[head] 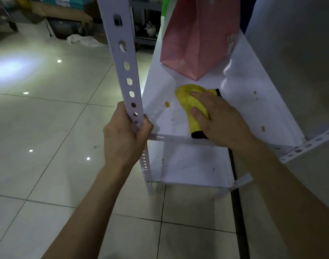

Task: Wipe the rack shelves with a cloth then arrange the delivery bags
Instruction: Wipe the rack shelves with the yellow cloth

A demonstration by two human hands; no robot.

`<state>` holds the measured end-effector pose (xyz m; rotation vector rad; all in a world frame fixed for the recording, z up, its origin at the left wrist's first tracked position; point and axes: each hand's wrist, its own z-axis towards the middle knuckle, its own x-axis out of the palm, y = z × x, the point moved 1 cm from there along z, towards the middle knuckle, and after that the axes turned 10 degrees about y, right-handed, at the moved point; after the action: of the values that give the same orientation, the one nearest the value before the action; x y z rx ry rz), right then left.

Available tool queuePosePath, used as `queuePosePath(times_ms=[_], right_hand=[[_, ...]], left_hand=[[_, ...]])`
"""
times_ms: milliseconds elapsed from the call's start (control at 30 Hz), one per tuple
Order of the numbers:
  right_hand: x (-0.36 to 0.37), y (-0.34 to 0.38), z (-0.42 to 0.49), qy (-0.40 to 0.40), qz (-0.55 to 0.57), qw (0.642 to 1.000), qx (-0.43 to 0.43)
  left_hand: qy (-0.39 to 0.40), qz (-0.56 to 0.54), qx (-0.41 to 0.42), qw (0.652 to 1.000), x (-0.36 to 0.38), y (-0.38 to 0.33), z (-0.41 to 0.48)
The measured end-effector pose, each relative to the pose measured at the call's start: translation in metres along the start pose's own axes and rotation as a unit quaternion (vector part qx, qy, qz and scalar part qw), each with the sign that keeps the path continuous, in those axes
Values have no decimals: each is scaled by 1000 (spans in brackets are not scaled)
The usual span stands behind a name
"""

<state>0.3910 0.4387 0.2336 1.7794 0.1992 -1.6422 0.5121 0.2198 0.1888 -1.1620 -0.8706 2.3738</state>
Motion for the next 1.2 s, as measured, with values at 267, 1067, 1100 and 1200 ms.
queuePosePath(times_ms=[267,1067,1100,1200], right_hand=[[0,-11,8,9,13,1000,6],[13,8,49,14,-2,1000,-13],[16,18,59,12,-1,1000,-21],[25,45,82,17,-7,999,-47]], left_hand=[[-52,22,48,997,7,11,9],[-148,63,151,975,-37,-47,86],[-155,61,155,974,-35,-45,87],[-163,72,156,972,-34,-46,90]])
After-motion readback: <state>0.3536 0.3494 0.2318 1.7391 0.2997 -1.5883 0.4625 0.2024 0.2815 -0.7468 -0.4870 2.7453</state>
